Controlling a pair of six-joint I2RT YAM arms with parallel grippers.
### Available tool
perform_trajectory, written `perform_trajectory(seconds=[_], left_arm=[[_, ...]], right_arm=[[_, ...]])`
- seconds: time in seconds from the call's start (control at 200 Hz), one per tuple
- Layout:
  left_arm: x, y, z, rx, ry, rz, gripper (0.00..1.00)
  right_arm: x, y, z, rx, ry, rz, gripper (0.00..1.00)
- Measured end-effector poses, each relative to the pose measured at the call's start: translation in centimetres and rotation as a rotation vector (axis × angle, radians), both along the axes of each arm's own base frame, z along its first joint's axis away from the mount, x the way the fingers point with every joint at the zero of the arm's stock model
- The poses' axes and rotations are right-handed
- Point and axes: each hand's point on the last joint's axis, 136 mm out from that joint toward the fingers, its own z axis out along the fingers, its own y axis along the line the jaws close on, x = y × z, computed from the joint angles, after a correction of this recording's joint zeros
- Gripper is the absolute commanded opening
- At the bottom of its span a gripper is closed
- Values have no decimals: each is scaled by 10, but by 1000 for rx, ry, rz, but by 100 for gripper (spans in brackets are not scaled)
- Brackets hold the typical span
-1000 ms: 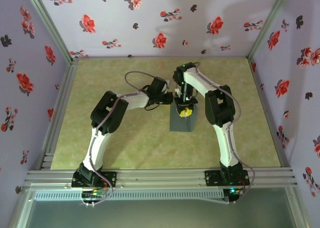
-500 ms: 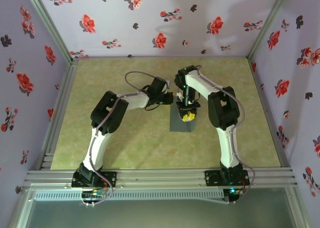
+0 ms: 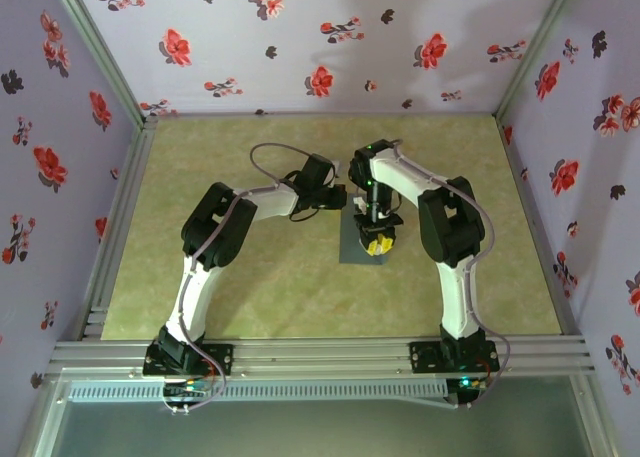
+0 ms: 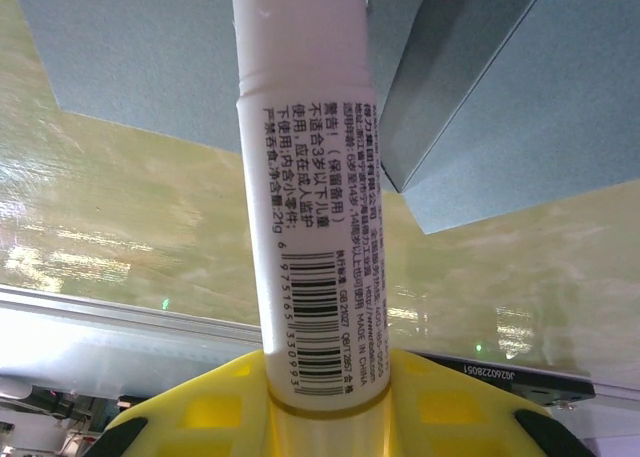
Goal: Place the letter into the envelope and seal it
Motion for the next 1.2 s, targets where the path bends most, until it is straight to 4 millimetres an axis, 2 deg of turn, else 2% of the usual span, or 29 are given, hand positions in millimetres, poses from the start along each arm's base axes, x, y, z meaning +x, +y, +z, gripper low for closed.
perform_trajectory(seconds=[0.45,0.945,1.005,1.08,1.14,1.2], left_arm=[[-1,0,0,1,0,-1,0],[-1,0,0,1,0,-2,0],[-1,1,0,3,1,-2,17],[-2,1,4,4,3,-3,31],[-5,3,10,15,0,-4,47],[-7,9,17,24,2,10,57]], right_arm=[[33,-7,-8,14,-17,-60,0],[78,-2,-10,52,-101,-104,0],[83,0,-10,59,-123,-111,0],[88,2,-9,66,-148,-121,0],[92,4,-6,76,-175,-128,0],[97,6,0,92,-217,-139,0]])
